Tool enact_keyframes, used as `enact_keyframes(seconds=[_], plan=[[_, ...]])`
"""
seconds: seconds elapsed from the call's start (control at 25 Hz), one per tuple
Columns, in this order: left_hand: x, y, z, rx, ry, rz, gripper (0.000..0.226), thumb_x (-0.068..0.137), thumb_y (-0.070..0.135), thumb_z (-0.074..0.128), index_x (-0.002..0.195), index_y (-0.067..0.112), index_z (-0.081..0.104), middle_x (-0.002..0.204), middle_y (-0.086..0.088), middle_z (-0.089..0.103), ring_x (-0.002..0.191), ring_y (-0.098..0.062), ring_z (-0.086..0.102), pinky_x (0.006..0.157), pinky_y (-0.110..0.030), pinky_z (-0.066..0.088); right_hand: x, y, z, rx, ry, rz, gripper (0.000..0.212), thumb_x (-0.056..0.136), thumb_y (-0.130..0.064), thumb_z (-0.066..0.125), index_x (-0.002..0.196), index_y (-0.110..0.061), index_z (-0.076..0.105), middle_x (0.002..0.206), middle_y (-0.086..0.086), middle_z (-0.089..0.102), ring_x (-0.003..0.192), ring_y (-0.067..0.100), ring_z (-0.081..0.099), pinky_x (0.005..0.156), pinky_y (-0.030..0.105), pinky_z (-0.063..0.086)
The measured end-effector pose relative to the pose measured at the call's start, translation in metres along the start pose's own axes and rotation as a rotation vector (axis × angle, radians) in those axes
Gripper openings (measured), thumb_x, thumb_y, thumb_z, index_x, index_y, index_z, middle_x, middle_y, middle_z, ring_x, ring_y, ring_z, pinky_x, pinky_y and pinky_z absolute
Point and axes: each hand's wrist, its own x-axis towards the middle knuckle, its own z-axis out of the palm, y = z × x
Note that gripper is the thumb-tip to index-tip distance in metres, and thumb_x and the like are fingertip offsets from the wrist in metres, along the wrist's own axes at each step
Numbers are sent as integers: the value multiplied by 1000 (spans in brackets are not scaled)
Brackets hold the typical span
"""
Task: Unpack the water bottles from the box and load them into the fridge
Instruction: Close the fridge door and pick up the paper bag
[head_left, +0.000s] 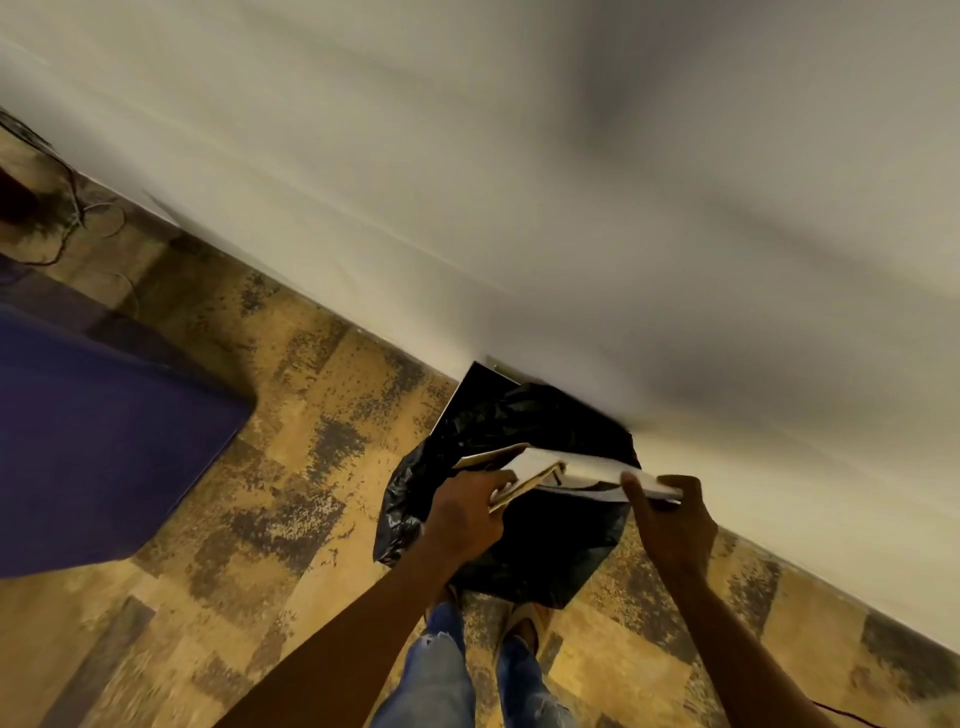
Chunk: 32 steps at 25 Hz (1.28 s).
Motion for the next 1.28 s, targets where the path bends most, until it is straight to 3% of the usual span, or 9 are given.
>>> enact_keyframes(seconds=[0.12,0.36,0.56,0.68,0.8,0.88,1.0,1.12,1.28], plan=[[1,-37,12,33,-153,-139,39,83,35,68,122,35,67,112,8,72,99,-17,69,80,-29,55,10,8,18,-75,-140,-22,52,78,-48,81,109,-15,55,81,0,61,64,0,53,56,17,39],[24,-103,26,170,-420,-229,51,82,6,67,132,14,63,133,-8,64,122,-23,59,95,-22,43,55,52,97,-178,-298,-46,59,72,-57,82,111,-23,54,108,7,64,89,24,67,72,29,49],[52,-138,61,238,-679,-279,62,82,4,66,140,23,55,142,-6,53,128,-26,54,97,-32,48,80,100,151,-305,-435,-36,55,81,-47,78,122,-21,52,114,16,66,106,34,64,86,40,55],[70,-143,78,166,-529,-314,52,90,17,65,140,23,55,143,-5,52,131,-27,51,106,-33,43,88,108,160,-332,-399,-39,56,86,-45,74,131,-18,53,126,17,62,116,35,60,92,41,53],[91,-143,86,100,-248,-284,43,98,34,58,139,21,56,138,-7,58,127,-29,55,103,-39,47,88,112,159,-414,-361,-173,51,88,-44,72,129,-15,60,139,15,49,124,35,55,97,42,52],[105,-145,87,141,-186,-277,47,98,35,57,143,21,52,139,-8,56,126,-32,53,100,-43,49,84,112,156,-438,-343,-215,48,88,-46,71,126,-17,63,142,12,46,123,34,56,93,41,54],[121,-147,86,241,-233,-303,58,95,31,59,150,22,40,150,-12,41,133,-36,44,103,-46,47,79,111,156,-430,-268,-257,49,88,-48,70,127,-20,62,144,7,46,119,32,59,84,41,57],[129,-148,85,318,-214,-314,72,95,30,59,157,22,22,164,-17,13,147,-40,23,113,-53,36,76,113,161,-495,-321,-320,51,92,-44,66,136,-21,58,152,3,41,132,29,51,91,42,56],[131,-137,74,440,76,-102,79,92,39,47,160,14,14,167,-14,-6,153,-39,3,119,-50,21,69,121,166,-549,-430,-321,62,96,-41,60,152,-21,41,166,0,19,148,28,32,105,43,47]])
